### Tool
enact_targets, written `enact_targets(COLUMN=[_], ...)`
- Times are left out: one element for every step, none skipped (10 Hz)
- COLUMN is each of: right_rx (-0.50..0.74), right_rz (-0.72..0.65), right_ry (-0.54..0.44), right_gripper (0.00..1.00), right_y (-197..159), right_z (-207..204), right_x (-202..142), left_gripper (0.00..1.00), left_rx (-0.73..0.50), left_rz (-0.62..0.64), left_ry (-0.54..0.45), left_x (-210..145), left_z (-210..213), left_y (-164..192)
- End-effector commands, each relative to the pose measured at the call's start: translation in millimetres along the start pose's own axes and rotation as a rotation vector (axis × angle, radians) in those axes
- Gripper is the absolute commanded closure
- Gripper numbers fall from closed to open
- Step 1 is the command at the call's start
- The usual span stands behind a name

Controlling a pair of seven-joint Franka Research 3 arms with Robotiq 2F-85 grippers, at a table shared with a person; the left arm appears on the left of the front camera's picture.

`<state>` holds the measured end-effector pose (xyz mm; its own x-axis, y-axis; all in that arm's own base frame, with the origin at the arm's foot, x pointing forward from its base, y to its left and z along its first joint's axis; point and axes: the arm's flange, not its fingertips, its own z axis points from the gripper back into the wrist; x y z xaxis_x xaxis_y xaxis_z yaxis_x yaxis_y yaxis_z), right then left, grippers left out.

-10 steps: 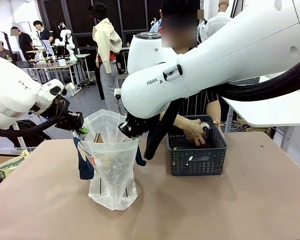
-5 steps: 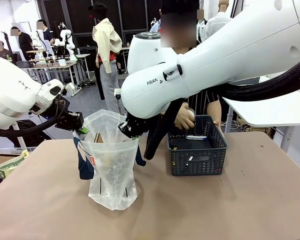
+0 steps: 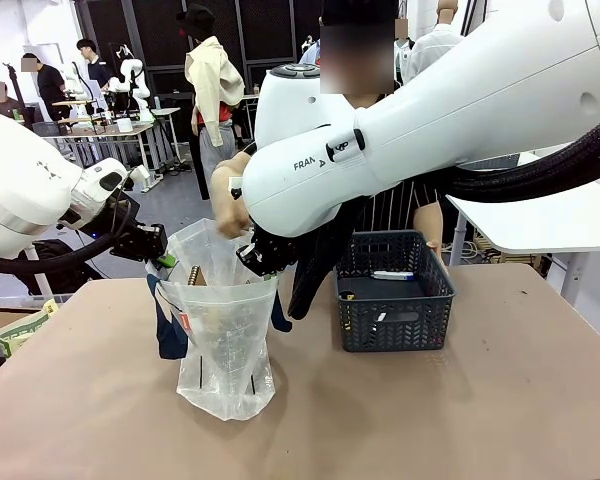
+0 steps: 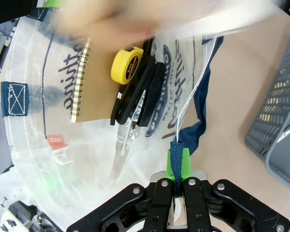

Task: Transfer purchased items from the store into the shopping bag.
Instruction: Move the Reusable shopping bag to the right side of the table.

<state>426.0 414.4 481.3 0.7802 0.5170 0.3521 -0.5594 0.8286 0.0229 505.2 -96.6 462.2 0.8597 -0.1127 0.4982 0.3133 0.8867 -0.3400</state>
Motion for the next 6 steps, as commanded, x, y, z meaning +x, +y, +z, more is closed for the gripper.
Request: enact_targets(right_rx=[-0.001,-0.001,-0.001,-0.001,-0.001,-0.001], right_rz=[-0.004,-0.004,-0.004,-0.004,-0.004,-0.004], right_ry=[-0.001,-0.001,-0.001,-0.001,-0.001,-0.001], right_gripper=[1.00,1.00,1.00,1.00,1.00,1.00], right_y=[-1.2,-1.2,-1.2,-1.2,-1.2,-1.2], right_z=[1.9,1.9,1.9,1.9,1.9,1.9], right_x=[-1.0,-1.0,-1.0,-1.0,-1.0,-1.0], left_gripper=[1.00,1.00,1.00,1.00,1.00,1.00], left_rx=[0.001,0.001,0.001,0.001,0.001,0.001], left_rz=[0.000,0.000,0.000,0.000,0.000,0.000], left_ry=[-0.007,-0.007,-0.007,-0.007,-0.007,-0.007], left_x=[-1.7,-1.7,-1.7,-1.7,-1.7,-1.7], left_z=[2.7,2.7,2.7,2.7,2.7,2.7], left_y=[-0.2,-0.2,-0.2,-0.2,-0.2,-0.2])
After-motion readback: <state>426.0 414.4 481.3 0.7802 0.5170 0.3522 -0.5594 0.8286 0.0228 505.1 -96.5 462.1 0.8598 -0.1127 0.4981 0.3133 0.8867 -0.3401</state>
